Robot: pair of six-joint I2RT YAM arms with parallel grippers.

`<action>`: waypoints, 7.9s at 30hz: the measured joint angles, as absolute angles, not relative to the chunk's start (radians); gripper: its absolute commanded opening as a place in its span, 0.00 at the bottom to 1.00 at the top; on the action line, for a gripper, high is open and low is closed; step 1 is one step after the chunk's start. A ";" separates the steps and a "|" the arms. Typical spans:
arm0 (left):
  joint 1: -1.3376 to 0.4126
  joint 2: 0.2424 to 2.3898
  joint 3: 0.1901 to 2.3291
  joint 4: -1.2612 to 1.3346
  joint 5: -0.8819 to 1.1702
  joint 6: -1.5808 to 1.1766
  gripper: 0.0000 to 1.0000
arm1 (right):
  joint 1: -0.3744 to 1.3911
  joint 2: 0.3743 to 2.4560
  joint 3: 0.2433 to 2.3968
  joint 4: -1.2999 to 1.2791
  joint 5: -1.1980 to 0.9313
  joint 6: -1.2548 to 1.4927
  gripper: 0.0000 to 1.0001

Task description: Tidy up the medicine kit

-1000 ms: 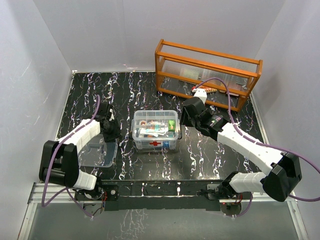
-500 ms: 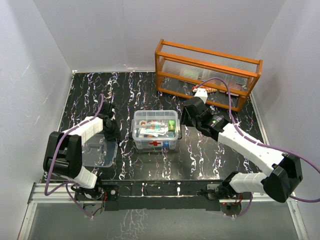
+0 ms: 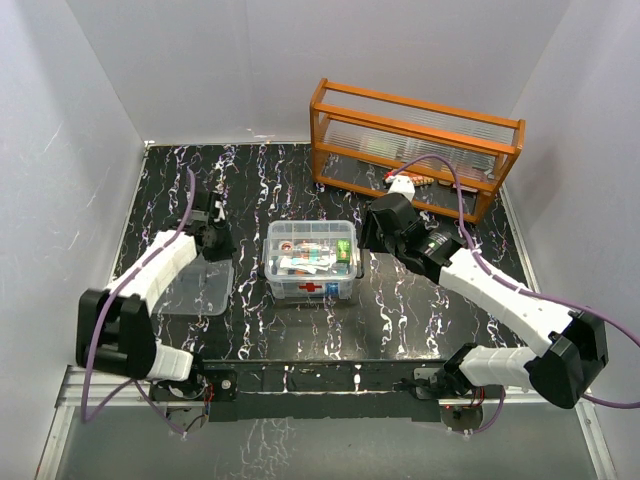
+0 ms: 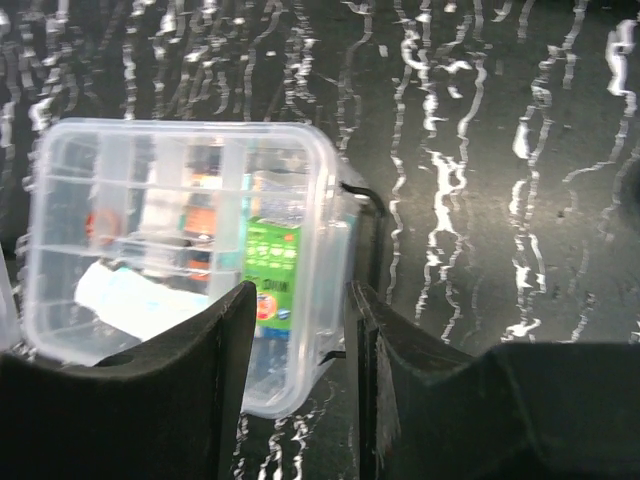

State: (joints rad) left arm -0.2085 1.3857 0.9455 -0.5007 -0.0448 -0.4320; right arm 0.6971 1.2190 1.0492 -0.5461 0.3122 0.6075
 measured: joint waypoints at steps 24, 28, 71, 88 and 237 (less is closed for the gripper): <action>-0.208 0.884 1.109 -0.093 0.128 -0.826 0.00 | 0.943 1.310 1.176 -0.025 -0.048 0.459 0.74; -0.208 0.886 1.147 -0.044 0.183 -0.916 0.00 | 1.002 1.372 1.250 0.011 -0.016 0.377 0.75; -0.208 1.085 1.212 0.695 0.972 -1.650 0.00 | 0.999 1.071 0.993 0.253 0.019 -0.405 0.46; -0.208 1.050 1.177 0.627 0.995 -1.658 0.00 | 0.999 1.114 1.027 0.276 -0.039 -0.590 0.08; -0.205 1.189 0.867 -0.369 0.500 -0.621 0.49 | 0.813 1.268 1.276 -0.533 0.139 -0.130 0.66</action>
State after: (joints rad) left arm -0.2050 1.1889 0.8665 -0.3695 0.4995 -0.6209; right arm 0.8131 1.2678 1.2762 -0.5331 0.1390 -0.1295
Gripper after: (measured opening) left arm 0.462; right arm 0.657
